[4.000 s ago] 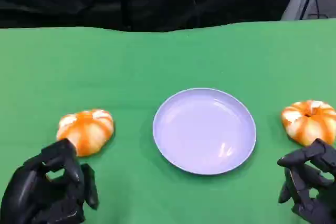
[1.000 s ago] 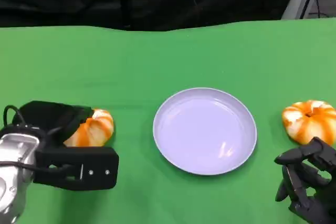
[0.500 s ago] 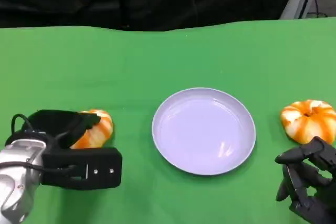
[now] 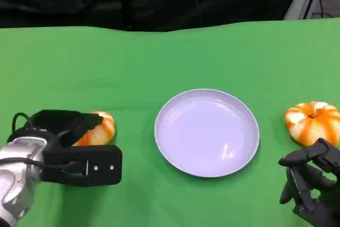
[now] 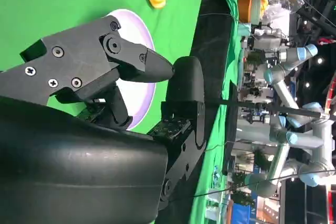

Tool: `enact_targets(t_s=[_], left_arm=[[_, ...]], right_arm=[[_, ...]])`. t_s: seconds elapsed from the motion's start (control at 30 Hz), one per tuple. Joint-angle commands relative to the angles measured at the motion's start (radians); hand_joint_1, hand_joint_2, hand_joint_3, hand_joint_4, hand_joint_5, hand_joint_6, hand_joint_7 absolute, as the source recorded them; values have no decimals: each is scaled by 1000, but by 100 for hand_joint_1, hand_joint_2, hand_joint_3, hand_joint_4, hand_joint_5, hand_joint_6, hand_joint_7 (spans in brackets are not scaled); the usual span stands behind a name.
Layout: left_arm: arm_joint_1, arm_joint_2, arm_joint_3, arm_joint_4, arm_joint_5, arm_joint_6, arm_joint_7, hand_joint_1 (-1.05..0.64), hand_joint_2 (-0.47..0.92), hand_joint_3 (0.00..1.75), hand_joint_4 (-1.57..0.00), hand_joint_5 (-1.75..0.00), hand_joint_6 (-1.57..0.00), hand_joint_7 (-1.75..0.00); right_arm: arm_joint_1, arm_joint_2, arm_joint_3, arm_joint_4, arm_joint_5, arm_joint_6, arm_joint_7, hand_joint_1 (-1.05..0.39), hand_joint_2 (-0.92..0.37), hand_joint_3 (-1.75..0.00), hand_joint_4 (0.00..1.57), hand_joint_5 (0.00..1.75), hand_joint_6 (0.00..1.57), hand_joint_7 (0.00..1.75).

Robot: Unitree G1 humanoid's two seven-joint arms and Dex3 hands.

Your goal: Grasp the bread from the table and place it into the plate.

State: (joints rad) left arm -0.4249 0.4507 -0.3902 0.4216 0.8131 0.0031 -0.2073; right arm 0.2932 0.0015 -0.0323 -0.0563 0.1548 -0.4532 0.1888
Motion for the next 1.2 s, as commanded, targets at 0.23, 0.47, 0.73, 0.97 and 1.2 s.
enact_targets(t_s=[0.23, 0.47, 0.73, 0.97, 1.2], left_arm=[[-18, -38, -16, 88, 12, 27, 139, -60, 92, 18, -47, -3, -47, -2], [-1, -109, 6, 148, -30, 40, 314, -23, 92, 7, -77, -32, -67, -4], [9, -127, 43, 214, -125, -86, 454, 2, 92, 17, -108, -32, -112, -5], [33, -98, 58, 133, -129, -144, 497, -1, 71, 56, -82, -164, -132, -14], [39, -68, 118, -162, -179, -133, 364, -3, 66, 84, -79, -174, -72, -152]], right_arm=[[8, -8, -9, -8, -2, -7, -5, -15, -73, -83, 88, 166, 79, 144], [11, -6, -6, -15, -8, 0, -13, -16, -74, -82, 89, 166, 79, 144], [8, -5, -6, -14, -13, -1, -19, -17, -73, -82, 89, 165, 79, 144], [7, -3, -6, -7, -10, -9, -15, -16, -74, -82, 89, 166, 79, 144], [6, -3, -5, -4, -14, -6, -17, -17, -74, -81, 89, 165, 80, 144]])
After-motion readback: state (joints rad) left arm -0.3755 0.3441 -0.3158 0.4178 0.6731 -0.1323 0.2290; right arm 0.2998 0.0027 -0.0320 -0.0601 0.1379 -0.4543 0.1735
